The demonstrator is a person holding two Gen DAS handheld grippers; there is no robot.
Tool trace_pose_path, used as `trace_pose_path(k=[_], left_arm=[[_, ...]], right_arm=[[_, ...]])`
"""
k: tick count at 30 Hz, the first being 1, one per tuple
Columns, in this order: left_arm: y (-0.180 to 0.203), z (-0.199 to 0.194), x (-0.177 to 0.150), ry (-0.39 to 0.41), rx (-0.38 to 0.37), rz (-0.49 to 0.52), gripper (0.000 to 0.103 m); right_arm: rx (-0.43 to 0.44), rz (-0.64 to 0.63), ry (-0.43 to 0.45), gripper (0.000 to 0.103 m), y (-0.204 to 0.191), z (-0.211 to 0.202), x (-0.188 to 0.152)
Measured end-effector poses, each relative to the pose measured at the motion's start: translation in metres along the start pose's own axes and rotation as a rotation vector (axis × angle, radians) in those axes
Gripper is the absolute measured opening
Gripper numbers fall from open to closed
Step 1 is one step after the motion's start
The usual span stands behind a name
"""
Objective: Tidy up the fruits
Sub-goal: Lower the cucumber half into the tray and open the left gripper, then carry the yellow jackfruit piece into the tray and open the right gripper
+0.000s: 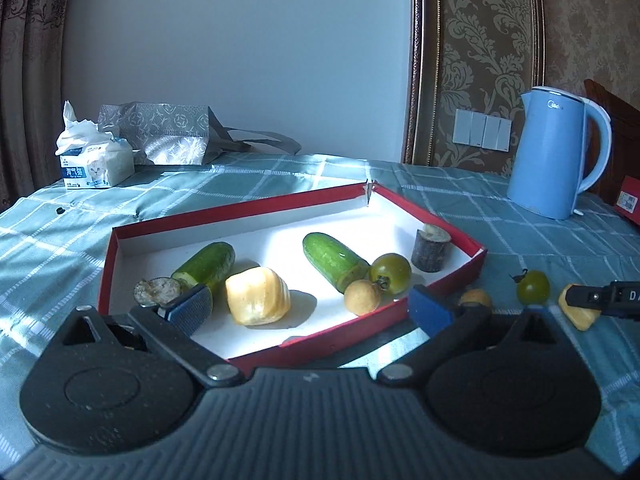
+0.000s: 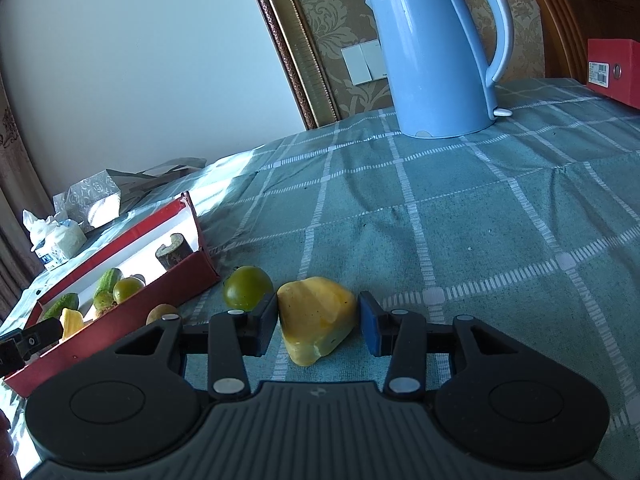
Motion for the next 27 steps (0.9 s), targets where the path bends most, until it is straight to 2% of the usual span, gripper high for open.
trace_pose_path(k=[2, 10, 14, 18, 27], left_arm=[[0.011, -0.003, -0.005, -0.011, -0.045, 0.019, 0.103], [0.024, -0.008, -0.014, -0.027, -0.053, 0.068, 0.103], [0.030, -0.006, -0.018, -0.040, -0.052, 0.102, 0.103], [0.036, -0.004, -0.023, -0.054, -0.032, 0.155, 0.103], [0.037, -0.001, -0.025, -0.065, -0.016, 0.181, 0.103]], right_arm=[[0.005, 0.000, 0.008, 0.043, -0.001, 0.000, 0.001], [0.081, 0.004, 0.057, 0.043, -0.012, -0.009, 0.005], [0.144, 0.011, 0.049, 0.043, -0.026, -0.009, 0.004], [0.190, -0.010, 0.005, 0.043, -0.049, -0.001, 0.009], [0.206, -0.207, -0.019, 0.043, -0.121, 0.027, 0.039]])
Point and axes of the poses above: each gripper's, at about its wrist camera, not at the fingertips, and z roughly the way its jaws point, y to its right, x to its top, the point moved 9 cm from there along z, roughly the way its jaws point, and after that the axes turned 4 degrees about -y, right-handed, at the moved point
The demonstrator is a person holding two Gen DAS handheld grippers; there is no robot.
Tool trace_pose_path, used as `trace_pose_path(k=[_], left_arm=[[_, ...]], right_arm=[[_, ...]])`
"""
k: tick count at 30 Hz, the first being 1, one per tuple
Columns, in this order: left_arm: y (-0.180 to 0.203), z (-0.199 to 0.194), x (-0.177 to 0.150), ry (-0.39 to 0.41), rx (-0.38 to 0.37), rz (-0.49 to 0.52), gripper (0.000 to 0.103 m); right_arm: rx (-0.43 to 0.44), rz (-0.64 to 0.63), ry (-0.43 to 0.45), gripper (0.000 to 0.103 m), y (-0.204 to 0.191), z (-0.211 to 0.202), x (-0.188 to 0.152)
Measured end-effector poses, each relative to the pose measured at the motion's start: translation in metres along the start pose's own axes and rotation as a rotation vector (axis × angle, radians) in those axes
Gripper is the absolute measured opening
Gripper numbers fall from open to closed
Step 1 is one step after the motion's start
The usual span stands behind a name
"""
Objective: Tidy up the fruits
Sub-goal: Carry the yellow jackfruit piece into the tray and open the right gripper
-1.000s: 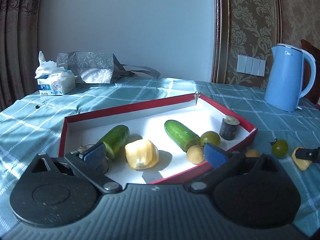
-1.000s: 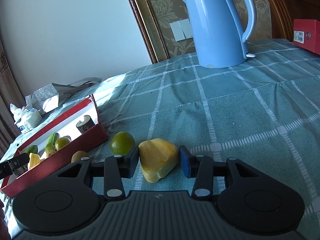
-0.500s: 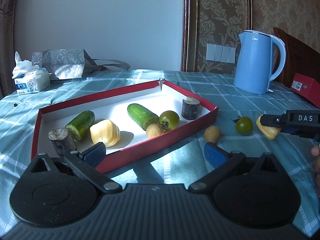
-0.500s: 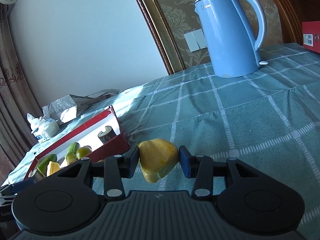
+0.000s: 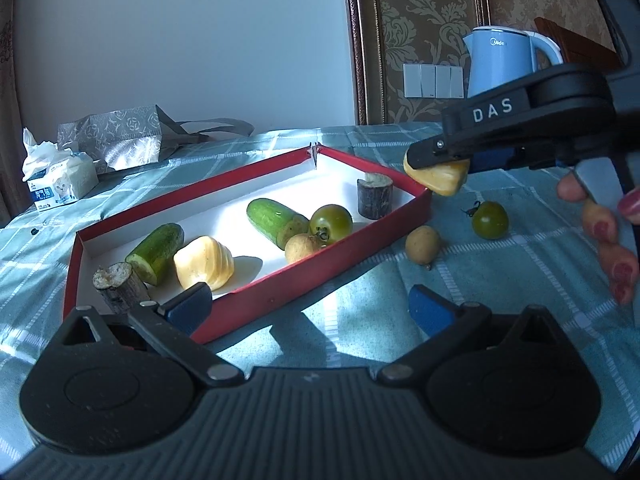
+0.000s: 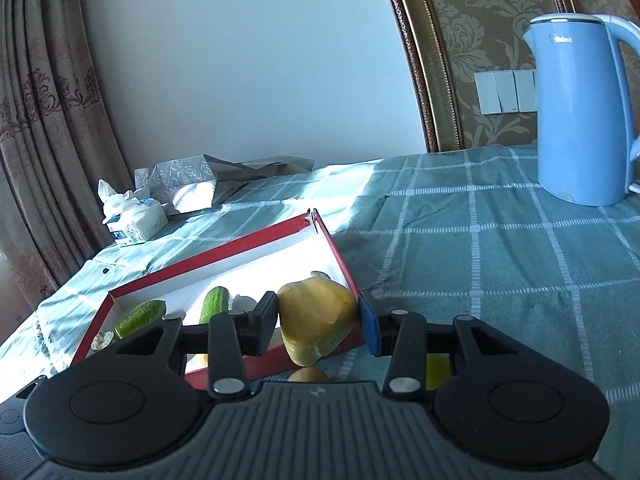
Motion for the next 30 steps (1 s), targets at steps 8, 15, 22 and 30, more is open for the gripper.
trace_pose_path(k=[8, 15, 22, 30], left_arm=[[-0.002, 0.001, -0.002, -0.010, 0.035, 0.013, 0.103], [-0.011, 0.001, -0.002, -0.016, 0.101, -0.003, 0.103], [-0.022, 0.004, -0.003, -0.035, 0.157, -0.029, 0.103], [-0.026, 0.007, -0.004, -0.056, 0.183, -0.028, 0.103]], right_arm=[[0.005, -0.101, -0.084, 0.043, -0.035, 0.053, 0.020], [-0.019, -0.167, -0.169, 0.043, -0.046, 0.096, 0.018], [-0.039, -0.215, -0.180, 0.044, -0.048, 0.113, 0.020], [-0.027, -0.159, -0.112, 0.047, -0.040, 0.101, 0.030]])
Point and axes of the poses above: each gripper's, at about its wrist camera, not at the fingertips, and z roughly the way its jaws point, y to its right, x to its top, the point moved 9 cm from there along z, roughly the way its jaws point, and after that the axes turned 4 degrees about -y, right-handed, at the moved point
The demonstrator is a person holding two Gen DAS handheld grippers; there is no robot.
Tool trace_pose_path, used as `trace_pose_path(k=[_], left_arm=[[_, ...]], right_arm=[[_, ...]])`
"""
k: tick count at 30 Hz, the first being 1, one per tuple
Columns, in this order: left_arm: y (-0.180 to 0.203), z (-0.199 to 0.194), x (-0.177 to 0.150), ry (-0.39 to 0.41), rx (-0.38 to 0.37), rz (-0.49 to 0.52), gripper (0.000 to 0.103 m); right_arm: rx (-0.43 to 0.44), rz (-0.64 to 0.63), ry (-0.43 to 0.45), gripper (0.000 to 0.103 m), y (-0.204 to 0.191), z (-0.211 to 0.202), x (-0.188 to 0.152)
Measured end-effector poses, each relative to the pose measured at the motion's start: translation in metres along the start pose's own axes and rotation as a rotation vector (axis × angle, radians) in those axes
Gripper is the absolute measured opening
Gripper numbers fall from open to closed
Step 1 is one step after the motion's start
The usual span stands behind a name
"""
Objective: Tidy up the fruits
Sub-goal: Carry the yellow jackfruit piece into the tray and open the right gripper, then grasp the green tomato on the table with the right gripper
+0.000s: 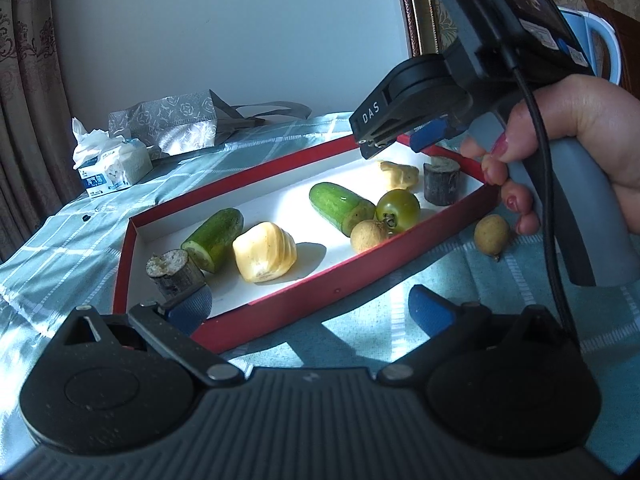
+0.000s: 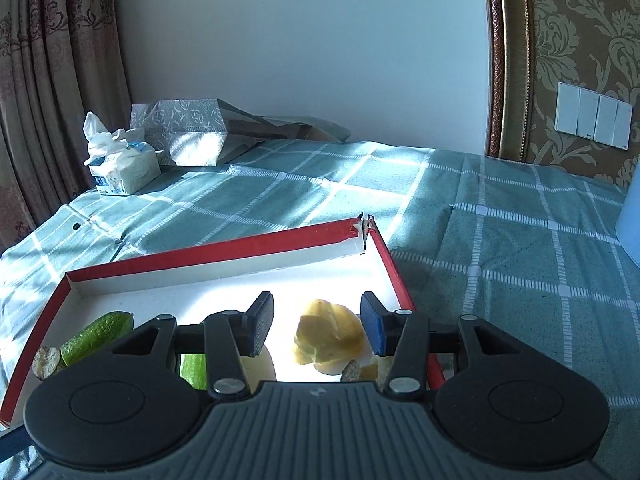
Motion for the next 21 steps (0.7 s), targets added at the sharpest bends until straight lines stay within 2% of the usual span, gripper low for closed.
trace_pose_path(k=[5, 13, 18, 21], left_arm=[[0.000, 0.001, 0.000, -0.005, 0.001, 0.000, 0.103], [-0.001, 0.001, 0.001, -0.003, -0.003, -0.009, 0.103], [-0.001, 0.002, 0.000, -0.004, 0.003, -0.002, 0.103], [-0.001, 0.002, 0.000, -0.003, 0.000, -0.003, 0.103]], right_arm=[[0.021, 0.051, 0.075, 0.048, 0.010, -0.032, 0.002], [0.018, 0.099, 0.113, 0.050, 0.033, -0.076, -0.024], [-0.029, 0.128, 0.113, 0.050, 0.049, -0.097, -0.051], [-0.102, 0.137, 0.101, 0.050, 0.063, -0.103, -0.069]])
Point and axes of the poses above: each gripper's, at about its wrist camera, not at the fingertips, and z roughly the way its jaws point, y to its right, x to its top, the point moved 9 cm from there along z, roughly the way its jaws point, and after that the axes turned 4 degrees about -y, right-handed, at the moved point
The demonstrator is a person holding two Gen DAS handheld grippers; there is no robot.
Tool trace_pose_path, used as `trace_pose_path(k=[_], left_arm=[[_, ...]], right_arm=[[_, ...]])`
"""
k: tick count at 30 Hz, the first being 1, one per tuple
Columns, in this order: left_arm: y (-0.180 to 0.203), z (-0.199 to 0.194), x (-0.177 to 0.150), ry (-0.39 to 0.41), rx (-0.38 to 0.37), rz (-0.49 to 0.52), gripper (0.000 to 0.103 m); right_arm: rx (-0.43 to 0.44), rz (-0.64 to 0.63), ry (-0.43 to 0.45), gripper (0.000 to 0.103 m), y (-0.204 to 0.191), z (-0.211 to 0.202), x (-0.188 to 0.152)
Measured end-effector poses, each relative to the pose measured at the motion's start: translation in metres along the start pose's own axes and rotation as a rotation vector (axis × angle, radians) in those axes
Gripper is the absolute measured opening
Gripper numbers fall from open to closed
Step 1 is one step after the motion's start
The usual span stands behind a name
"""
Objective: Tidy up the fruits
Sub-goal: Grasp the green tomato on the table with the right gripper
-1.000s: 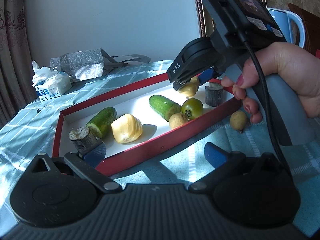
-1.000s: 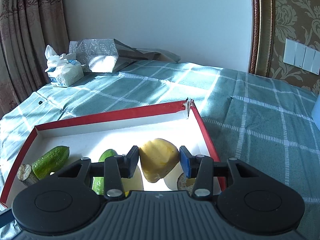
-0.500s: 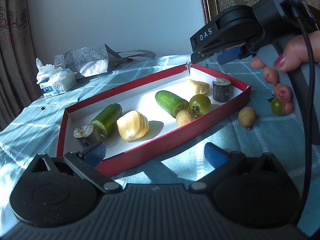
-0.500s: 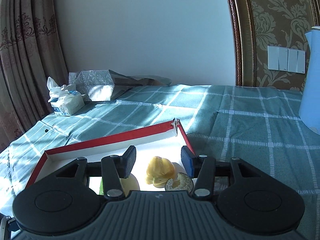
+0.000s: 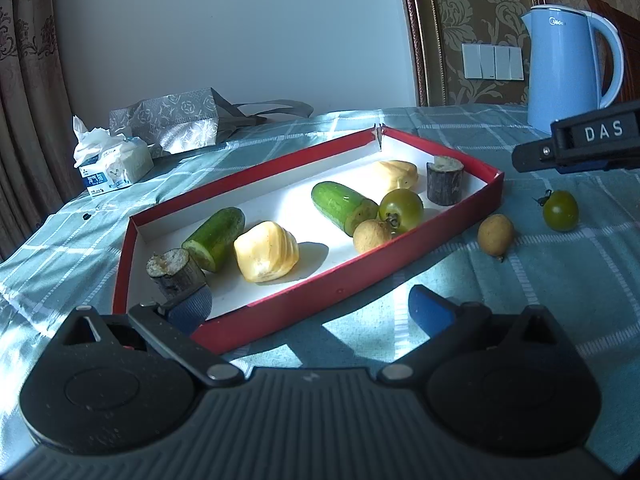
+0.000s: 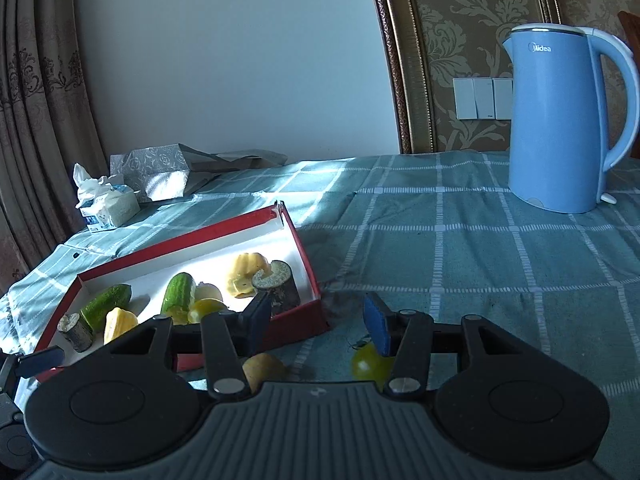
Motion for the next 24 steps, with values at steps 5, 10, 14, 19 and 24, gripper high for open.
trace_pose_path(k=[5, 10, 14, 19, 24], left_arm=[[-0.002, -0.001, 0.002, 0.002, -0.029, -0.027, 0.103], [-0.004, -0.003, 0.004, 0.007, -0.062, -0.063, 0.103], [-0.001, -0.005, 0.005, 0.012, -0.076, -0.062, 0.103], [0.004, -0.006, 0.005, 0.017, -0.079, -0.041, 0.103], [0.005, -0.007, 0.005, 0.021, -0.087, -0.040, 0.103]], right_arm=[[-0.085, -0.003, -0.025, 0.050, 0.027, 0.006, -0.015], [-0.065, 0.029, -0.053, 0.050, 0.034, 0.017, -0.021], [-0.066, 0.018, -0.078, 0.050, 0.032, 0.026, -0.024], [-0.074, 0.003, -0.084, 0.049, 0.031, 0.029, -0.025], [-0.083, 0.004, -0.085, 0.044, 0.031, 0.029, -0.026]])
Point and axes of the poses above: each gripper's, at about its wrist camera, not at the fingertips, and z roughly the way its jaws point, y to its right, x to its top, the point moved 9 cm from there along z, roughly the way its jaws point, and after that the axes turned 4 degrees about -y, right-handed, at the moved point
